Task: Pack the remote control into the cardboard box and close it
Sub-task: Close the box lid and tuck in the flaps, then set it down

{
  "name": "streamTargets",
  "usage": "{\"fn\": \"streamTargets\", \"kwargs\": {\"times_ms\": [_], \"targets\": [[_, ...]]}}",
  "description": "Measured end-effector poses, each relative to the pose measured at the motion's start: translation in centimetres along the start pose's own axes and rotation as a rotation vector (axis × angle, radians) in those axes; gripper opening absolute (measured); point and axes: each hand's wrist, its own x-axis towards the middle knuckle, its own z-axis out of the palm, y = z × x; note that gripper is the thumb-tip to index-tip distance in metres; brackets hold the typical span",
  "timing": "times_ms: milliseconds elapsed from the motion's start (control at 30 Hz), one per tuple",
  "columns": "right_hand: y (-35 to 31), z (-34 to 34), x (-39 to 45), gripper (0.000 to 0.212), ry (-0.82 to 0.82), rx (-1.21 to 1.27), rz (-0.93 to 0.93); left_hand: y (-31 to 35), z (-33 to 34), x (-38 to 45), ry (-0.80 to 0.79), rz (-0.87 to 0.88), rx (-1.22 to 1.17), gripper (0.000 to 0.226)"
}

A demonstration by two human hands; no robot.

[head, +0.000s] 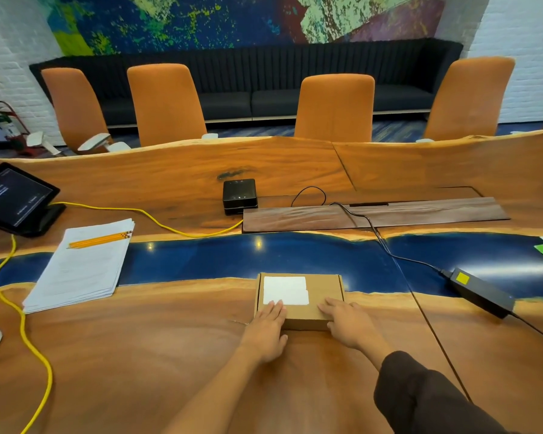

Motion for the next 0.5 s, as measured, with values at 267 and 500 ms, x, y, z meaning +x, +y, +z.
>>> {"fn": "streamTargets", "kwargs": {"times_ms": [267,500], "targets": [[-0.39,-0.33,0.17,0.057,-0.012,-0.064,-0.01,0.25,-0.28,0.35,-0.044,-0.013,0.041,0.069],[-0.75,-0.66,0.15,0.055,-0.002,-0.097,0.009,0.3,0.03,0.37,-0.03,-0.01,0.141,0.075]]}}
